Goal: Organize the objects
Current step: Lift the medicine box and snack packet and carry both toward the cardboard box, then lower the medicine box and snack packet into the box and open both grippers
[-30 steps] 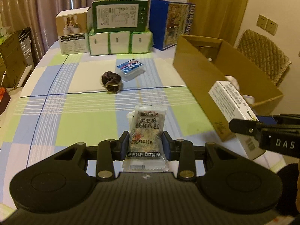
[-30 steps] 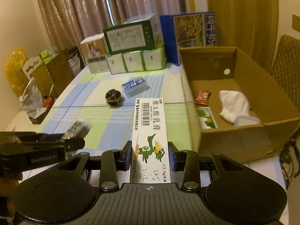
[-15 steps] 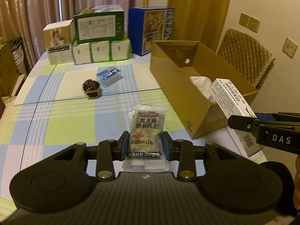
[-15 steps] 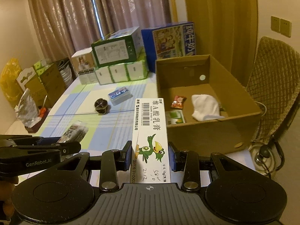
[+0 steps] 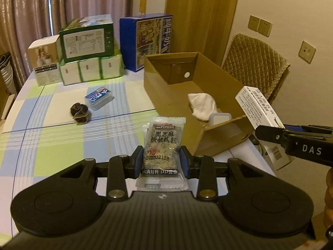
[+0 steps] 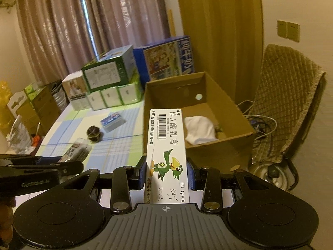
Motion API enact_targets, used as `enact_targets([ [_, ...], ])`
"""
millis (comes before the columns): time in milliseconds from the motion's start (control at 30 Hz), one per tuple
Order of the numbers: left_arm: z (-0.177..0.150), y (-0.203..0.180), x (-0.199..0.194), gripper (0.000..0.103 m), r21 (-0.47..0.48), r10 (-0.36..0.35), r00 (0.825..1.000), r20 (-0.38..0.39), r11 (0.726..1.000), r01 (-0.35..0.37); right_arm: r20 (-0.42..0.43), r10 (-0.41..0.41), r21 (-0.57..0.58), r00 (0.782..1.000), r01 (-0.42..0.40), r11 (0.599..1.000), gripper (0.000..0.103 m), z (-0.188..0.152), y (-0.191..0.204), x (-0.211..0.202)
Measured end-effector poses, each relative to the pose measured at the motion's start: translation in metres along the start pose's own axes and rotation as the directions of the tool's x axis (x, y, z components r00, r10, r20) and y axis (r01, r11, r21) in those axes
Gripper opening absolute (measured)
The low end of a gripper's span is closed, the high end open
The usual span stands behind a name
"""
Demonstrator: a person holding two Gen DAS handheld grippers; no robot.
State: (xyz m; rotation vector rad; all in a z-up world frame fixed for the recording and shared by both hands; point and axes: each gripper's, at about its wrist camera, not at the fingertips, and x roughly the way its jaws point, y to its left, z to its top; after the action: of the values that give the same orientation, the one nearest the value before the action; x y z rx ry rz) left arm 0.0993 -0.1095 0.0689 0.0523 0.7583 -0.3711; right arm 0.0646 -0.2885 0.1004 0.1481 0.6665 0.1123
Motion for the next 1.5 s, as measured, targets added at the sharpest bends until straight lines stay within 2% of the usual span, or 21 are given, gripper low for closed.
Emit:
enact_targets([
  [867, 0.021, -0.034, 0.022, 0.031, 0.047, -0.045, 0.999, -0.003, 0.998, 0.045, 0.014, -0.044, 0.036, 0.999, 0.043, 0.998, 0.035, 0.014, -0.042, 0.000],
  [1233, 0.045, -0.045, 0.050, 0.031, 0.067, -0.065, 0.998, -0.004, 0.996, 0.065, 0.020, -0.055, 0.035, 0.998, 0.054, 0.998, 0.035, 0.034, -0.061, 0.014],
  [1500, 0.073, -0.054, 0.080, 0.031, 0.094, -0.073, 0.997, -0.008, 0.993, 0.074, 0.023, -0.054, -0.005, 0.998, 0.054, 0.999, 0.035, 0.061, -0.068, 0.042],
])
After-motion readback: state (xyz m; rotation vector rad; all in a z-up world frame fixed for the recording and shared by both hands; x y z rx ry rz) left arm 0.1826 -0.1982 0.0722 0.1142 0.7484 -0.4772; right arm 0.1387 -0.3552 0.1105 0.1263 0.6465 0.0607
